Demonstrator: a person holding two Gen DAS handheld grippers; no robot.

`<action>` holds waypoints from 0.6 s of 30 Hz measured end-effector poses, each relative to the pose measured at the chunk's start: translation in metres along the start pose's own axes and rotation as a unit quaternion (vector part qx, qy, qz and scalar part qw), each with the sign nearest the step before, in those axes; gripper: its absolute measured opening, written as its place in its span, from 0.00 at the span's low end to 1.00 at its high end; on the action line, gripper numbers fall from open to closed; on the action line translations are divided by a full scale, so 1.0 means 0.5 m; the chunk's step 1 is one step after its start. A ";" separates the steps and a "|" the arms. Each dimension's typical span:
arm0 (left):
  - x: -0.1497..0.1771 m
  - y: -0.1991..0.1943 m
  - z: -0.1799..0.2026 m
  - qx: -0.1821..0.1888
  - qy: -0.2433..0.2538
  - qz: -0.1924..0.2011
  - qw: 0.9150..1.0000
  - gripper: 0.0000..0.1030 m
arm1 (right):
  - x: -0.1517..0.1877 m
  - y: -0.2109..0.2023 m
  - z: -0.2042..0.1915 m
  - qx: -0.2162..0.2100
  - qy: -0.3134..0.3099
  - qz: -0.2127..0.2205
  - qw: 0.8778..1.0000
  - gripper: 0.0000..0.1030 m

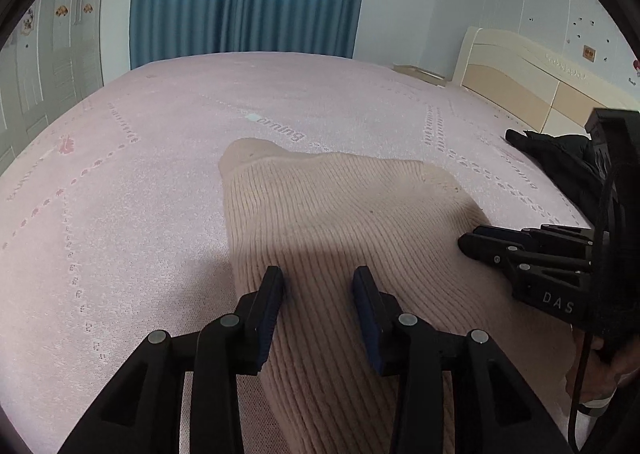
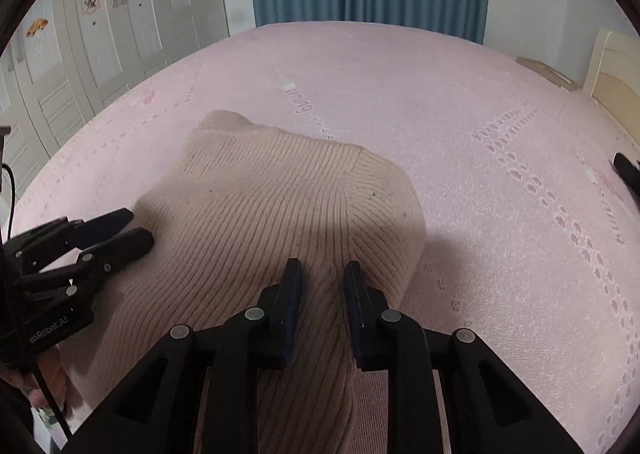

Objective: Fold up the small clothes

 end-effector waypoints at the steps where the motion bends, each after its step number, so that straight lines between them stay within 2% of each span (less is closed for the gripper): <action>1: 0.000 0.001 -0.008 0.000 0.000 0.000 1.000 0.36 | -0.001 0.001 0.005 -0.003 0.005 -0.002 1.000 0.19; 10: -0.002 0.001 -0.001 -0.008 0.001 0.008 1.000 0.36 | -0.002 0.000 0.007 -0.007 0.018 -0.004 1.000 0.19; 14: 0.002 -0.002 0.005 -0.017 0.003 0.014 1.000 0.37 | 0.002 -0.015 0.015 -0.023 0.029 0.007 0.999 0.20; 18: 0.005 0.000 -0.004 -0.016 -0.010 0.014 1.000 0.46 | 0.004 -0.038 0.029 -0.039 0.037 0.024 0.998 0.22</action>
Point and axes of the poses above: each gripper's, at about its wrist camera, not at the fingertips, and y roughly the way its jaws point, z to its right, x to its underside, the point moved 1 cm from there along y, roughly the way its jaws point, and after that the axes turned 10 degrees about y, right-handed, at the moved point
